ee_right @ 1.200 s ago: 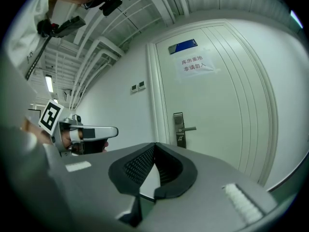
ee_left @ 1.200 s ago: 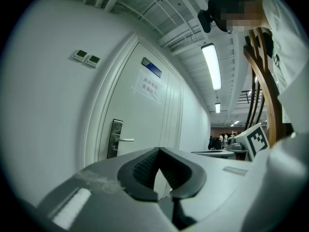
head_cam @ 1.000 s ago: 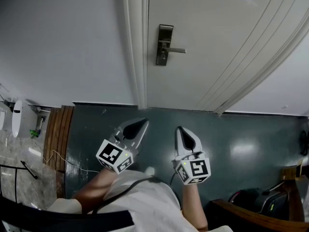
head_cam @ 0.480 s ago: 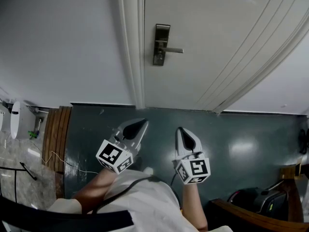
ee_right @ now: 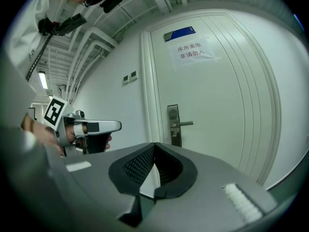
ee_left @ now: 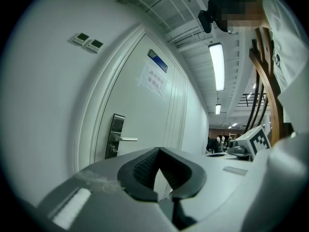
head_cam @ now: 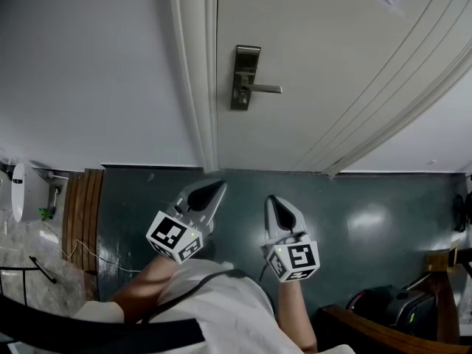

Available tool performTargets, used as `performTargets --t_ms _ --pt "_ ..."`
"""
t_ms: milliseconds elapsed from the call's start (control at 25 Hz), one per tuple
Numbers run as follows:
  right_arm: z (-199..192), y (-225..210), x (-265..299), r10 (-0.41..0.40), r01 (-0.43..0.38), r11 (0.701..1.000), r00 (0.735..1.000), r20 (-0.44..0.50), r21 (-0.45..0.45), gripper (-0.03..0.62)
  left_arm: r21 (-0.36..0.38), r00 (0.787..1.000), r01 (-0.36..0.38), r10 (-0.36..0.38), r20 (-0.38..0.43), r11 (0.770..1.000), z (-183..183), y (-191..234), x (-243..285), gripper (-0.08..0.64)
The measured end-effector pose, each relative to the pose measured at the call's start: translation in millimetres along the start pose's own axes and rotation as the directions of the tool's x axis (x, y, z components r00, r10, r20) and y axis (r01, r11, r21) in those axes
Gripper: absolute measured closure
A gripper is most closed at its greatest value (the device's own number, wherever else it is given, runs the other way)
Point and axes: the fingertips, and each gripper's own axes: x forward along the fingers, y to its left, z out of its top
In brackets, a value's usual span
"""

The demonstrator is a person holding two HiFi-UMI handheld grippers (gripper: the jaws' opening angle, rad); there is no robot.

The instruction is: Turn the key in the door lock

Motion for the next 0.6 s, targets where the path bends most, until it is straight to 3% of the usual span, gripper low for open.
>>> performTargets --t_ms 600 --pt "23.9 -21.2 92.7 -0.066 0.066 0.998 0.997 -0.036 -0.024 0.584 -0.023 0.995 0.101 -0.102 -0.015 0.995 21.1 82.9 65.0 0.555"
